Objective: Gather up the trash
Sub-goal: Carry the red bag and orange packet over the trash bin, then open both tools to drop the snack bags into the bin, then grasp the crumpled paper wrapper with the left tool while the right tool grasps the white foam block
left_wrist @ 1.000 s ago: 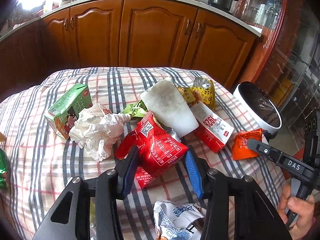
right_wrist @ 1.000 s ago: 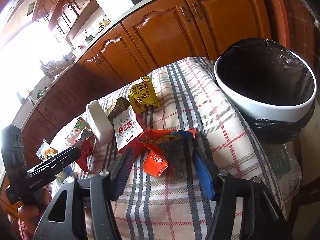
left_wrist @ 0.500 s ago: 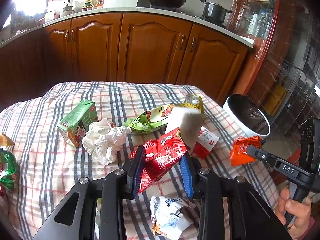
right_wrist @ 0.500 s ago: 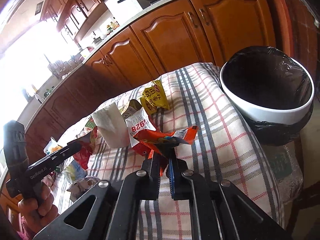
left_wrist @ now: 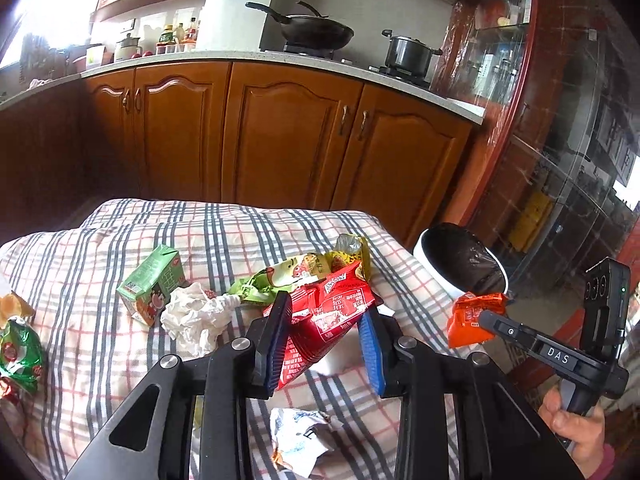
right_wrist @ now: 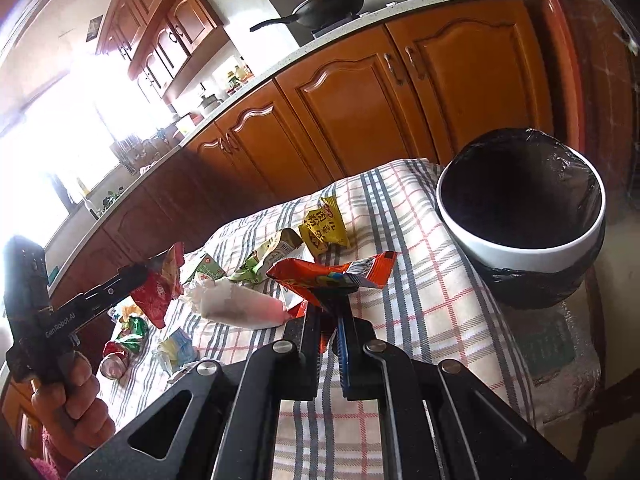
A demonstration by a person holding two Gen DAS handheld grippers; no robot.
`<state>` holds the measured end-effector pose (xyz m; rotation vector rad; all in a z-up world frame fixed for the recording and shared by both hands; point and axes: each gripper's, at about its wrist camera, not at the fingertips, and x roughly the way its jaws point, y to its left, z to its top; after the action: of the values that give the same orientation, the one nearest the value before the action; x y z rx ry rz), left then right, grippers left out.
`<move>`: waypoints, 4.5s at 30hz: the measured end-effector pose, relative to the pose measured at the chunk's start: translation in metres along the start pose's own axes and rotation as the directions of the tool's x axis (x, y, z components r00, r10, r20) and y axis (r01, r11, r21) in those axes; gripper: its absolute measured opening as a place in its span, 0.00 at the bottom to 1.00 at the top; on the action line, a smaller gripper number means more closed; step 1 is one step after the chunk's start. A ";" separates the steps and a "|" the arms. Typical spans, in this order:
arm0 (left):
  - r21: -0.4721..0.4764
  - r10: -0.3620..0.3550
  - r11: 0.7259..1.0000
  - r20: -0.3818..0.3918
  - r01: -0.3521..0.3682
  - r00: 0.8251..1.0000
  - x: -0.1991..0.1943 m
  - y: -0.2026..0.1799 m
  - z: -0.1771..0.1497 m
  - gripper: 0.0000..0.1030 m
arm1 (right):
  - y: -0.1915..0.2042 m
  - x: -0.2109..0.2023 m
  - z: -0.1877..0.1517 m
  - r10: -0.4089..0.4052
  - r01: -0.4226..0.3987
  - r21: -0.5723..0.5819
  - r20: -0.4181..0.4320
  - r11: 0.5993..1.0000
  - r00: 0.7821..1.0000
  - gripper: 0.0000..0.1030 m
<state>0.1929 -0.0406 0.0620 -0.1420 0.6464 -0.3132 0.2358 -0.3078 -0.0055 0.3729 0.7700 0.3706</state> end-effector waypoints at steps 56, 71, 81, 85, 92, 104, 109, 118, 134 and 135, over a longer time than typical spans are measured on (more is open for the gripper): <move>0.173 -0.121 0.969 -0.296 0.177 0.948 0.294 -0.182 0.093 0.32 | -0.165 0.011 0.095 -0.266 0.266 -0.015 -0.109 0.964 0.958 0.10; 0.100 -0.179 0.972 -0.269 0.212 0.946 0.280 -0.170 0.092 0.51 | -0.166 -0.001 0.091 -0.285 0.287 0.011 -0.094 0.958 0.954 0.29; 0.044 -0.149 0.986 -0.215 0.162 0.965 0.219 -0.116 0.060 0.51 | -0.145 -0.024 0.066 -0.228 0.229 0.057 -0.033 0.972 0.973 0.43; 0.012 -0.115 0.993 -0.175 0.119 0.978 0.187 -0.087 0.044 0.54 | -0.125 -0.025 0.052 -0.183 0.183 0.069 -0.005 0.981 0.983 0.54; -0.036 -0.061 0.998 -0.121 0.057 0.991 0.130 -0.046 0.019 0.58 | -0.085 -0.025 0.029 -0.115 0.112 0.069 0.044 0.991 0.992 0.72; -0.052 -0.001 0.999 -0.100 -0.004 0.995 0.055 -0.001 -0.010 0.61 | -0.030 0.000 -0.001 -0.038 0.038 0.013 0.000 0.999 0.999 0.73; -0.054 0.010 0.998 -0.112 -0.016 0.994 0.034 0.017 -0.018 0.61 | -0.016 0.006 -0.005 -0.019 0.019 -0.020 -0.023 1.000 1.000 0.73; -0.079 0.045 0.996 -0.079 -0.051 0.996 -0.011 0.047 -0.029 0.61 | 0.016 0.012 -0.016 0.013 -0.017 -0.080 -0.057 0.997 0.998 0.73; -0.087 0.129 0.986 -0.136 -0.141 0.982 -0.016 0.091 -0.057 0.66 | 0.082 0.065 -0.049 0.041 -0.078 -0.184 -0.196 0.980 0.980 0.71; -0.087 0.134 0.985 -0.148 -0.148 0.980 -0.011 0.092 -0.059 0.66 | 0.083 0.069 -0.049 0.038 -0.077 -0.186 -0.202 0.980 0.979 0.69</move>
<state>0.1713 0.0481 0.0006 -0.1677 0.8096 -0.1552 0.2300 -0.1946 -0.0415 0.1774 0.9095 0.5386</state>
